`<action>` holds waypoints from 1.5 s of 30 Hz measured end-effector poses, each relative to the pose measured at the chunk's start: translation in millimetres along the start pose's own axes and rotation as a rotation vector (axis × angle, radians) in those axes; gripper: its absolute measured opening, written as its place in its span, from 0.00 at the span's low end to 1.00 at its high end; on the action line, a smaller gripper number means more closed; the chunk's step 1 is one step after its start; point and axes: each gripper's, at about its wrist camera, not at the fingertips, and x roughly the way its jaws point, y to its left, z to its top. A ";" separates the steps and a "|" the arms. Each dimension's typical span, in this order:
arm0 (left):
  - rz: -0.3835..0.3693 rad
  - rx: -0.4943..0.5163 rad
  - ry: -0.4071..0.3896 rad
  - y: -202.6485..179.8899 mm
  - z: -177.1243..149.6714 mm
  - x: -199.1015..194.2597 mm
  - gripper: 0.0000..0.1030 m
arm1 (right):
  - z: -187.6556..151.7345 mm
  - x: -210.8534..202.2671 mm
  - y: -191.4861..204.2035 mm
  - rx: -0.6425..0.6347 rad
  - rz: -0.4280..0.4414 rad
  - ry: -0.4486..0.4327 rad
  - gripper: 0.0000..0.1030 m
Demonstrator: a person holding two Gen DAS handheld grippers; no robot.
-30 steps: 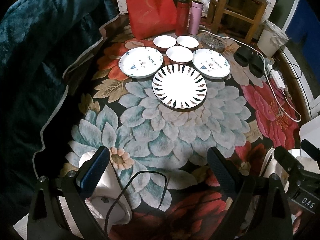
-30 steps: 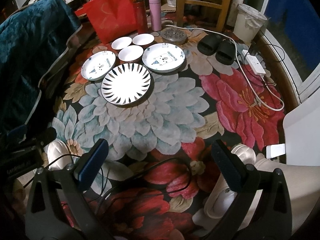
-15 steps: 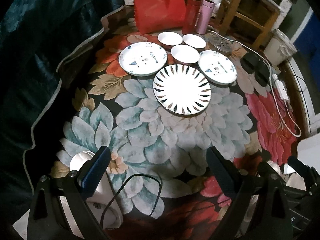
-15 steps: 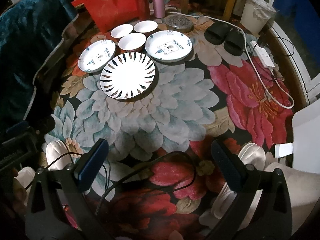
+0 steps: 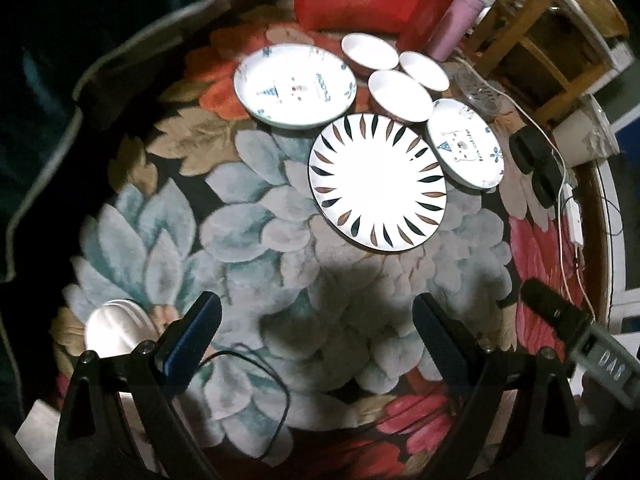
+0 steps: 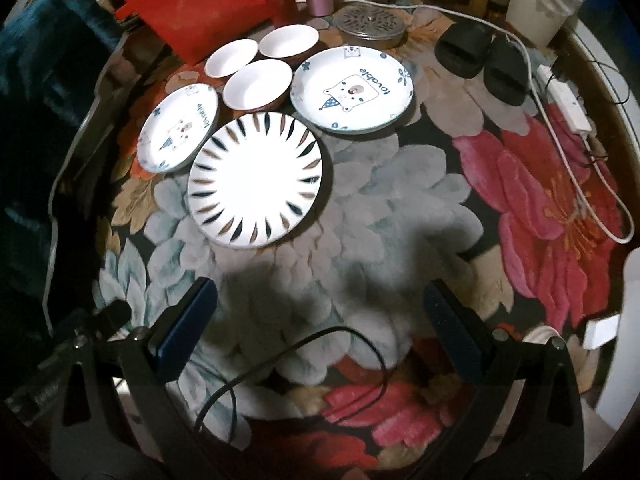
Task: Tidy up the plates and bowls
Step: 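Move the right gripper to the leaf-pattern plate rim and grasp it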
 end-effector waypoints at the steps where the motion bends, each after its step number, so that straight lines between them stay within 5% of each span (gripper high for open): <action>1: 0.002 -0.006 0.008 0.9 4.0 7.8 0.94 | 6.6 6.1 -2.7 0.009 -0.001 0.005 1.00; 13: 0.045 -0.040 0.035 12.8 52.9 89.1 0.94 | 59.1 89.6 -20.7 0.065 0.035 0.089 1.00; 18: 0.058 -0.039 0.041 18.7 76.2 116.2 0.93 | 75.9 120.5 -6.5 0.040 0.066 0.111 0.90; 25: 0.038 -0.003 0.041 13.1 106.0 143.6 0.80 | 101.0 153.6 5.3 -0.008 0.084 0.139 0.73; 27: 0.020 0.026 0.046 9.3 112.7 152.5 0.68 | 107.0 162.6 7.9 -0.038 0.097 0.156 0.66; 29: 0.006 0.044 0.071 7.2 118.4 163.2 0.44 | 111.1 170.6 9.2 -0.062 0.111 0.174 0.58; 33: -0.013 0.095 0.120 4.6 126.1 182.7 0.25 | 114.8 182.9 6.6 -0.105 0.133 0.209 0.46; 37: -0.032 0.163 0.116 5.8 128.8 187.1 0.23 | 116.2 197.7 -7.0 -0.106 0.163 0.279 0.23; 45: -0.090 0.148 0.221 21.1 147.8 195.5 0.23 | 122.5 197.5 -4.4 -0.206 0.166 0.332 0.23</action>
